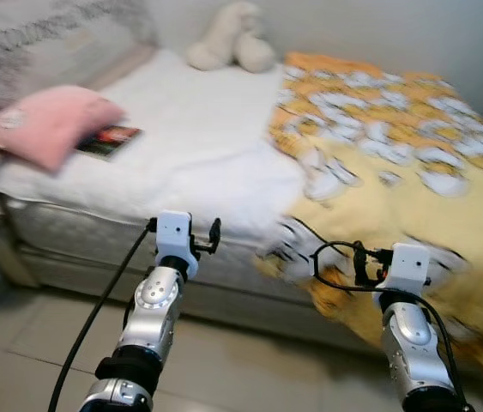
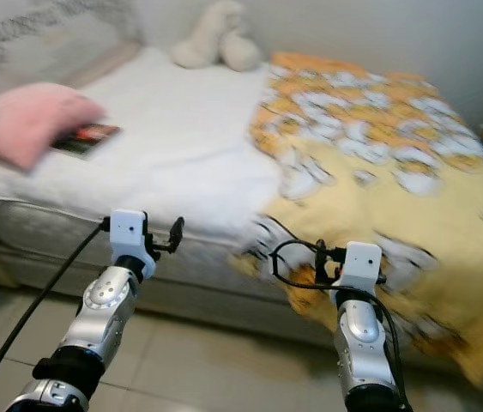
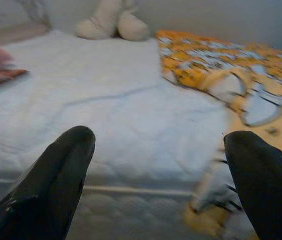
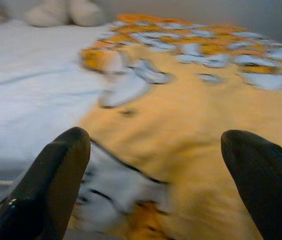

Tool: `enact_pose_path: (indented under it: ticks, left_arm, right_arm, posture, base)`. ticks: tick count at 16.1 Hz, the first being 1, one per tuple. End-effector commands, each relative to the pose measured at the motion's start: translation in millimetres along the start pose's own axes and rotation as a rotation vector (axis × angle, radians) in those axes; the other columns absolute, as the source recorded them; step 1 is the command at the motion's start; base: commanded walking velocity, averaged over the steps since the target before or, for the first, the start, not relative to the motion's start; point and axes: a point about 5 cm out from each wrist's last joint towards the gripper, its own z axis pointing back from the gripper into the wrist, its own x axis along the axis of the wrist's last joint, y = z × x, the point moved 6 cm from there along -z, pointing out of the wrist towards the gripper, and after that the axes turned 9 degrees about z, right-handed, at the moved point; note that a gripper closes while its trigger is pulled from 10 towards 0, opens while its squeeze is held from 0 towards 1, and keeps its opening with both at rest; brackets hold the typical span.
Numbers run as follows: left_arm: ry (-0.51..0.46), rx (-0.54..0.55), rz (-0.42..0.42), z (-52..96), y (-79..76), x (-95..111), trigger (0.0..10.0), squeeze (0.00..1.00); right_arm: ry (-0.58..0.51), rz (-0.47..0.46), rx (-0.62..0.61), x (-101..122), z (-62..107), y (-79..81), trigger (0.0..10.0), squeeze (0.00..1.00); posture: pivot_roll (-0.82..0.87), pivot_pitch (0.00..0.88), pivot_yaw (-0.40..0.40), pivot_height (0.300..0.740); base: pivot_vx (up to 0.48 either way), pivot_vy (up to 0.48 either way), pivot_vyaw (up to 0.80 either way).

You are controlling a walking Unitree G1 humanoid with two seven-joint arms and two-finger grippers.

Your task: Clean up the room

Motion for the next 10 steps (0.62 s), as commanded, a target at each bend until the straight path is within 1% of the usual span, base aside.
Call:
enact_pose_path:
  ticks: [1,3,4,8,9,10]
  left_arm:
    - [-0.001,-0.019,-0.013,1.0,-1.9,0,10.0,0.00]
    - [0.001,-0.055,-0.027,0.7,-8.8,-1,10.0,0.00]
    - [0.005,-0.061,-0.032,0.9,-9.8,-2,10.0,0.00]
    - [0.010,-0.053,-0.029,-3.2,-6.2,0,10.0,0.00]
    - [0.008,-0.056,-0.029,-4.1,-7.0,1,10.0,0.00]
    - [0.008,-0.078,-0.036,-5.0,-11.4,1,10.0,0.00]
  right_arm:
    - [-0.026,-0.007,0.049,5,0.4,15.1,10.0,0.00]
    - [-0.039,0.043,0.057,9,-1.2,20.0,10.0,0.00]
    - [-0.040,0.044,0.058,10,-1.4,19.8,10.0,0.00]
    - [-0.040,0.043,0.038,12,-4.0,8.2,10.0,0.00]
    - [-0.043,0.049,0.034,12,-4.4,6.9,10.0,0.00]
    - [-0.034,0.057,0.034,11,-4.6,6.4,10.0,0.00]
  posture:
    - [0.13,0.000,0.017,0.740]
    - [0.12,0.000,0.022,0.740]
    - [0.12,0.000,0.021,0.740]
    - [0.10,0.000,0.021,0.740]
    - [0.10,0.000,0.022,0.740]
    - [0.10,0.000,0.024,0.740]
  base:
    - [0.472,0.000,0.00]
    - [0.472,0.000,0.00]
    - [0.472,0.000,0.00]
    - [0.463,0.000,0.00]
    - [0.461,0.000,0.00]
    - [0.465,0.000,0.00]
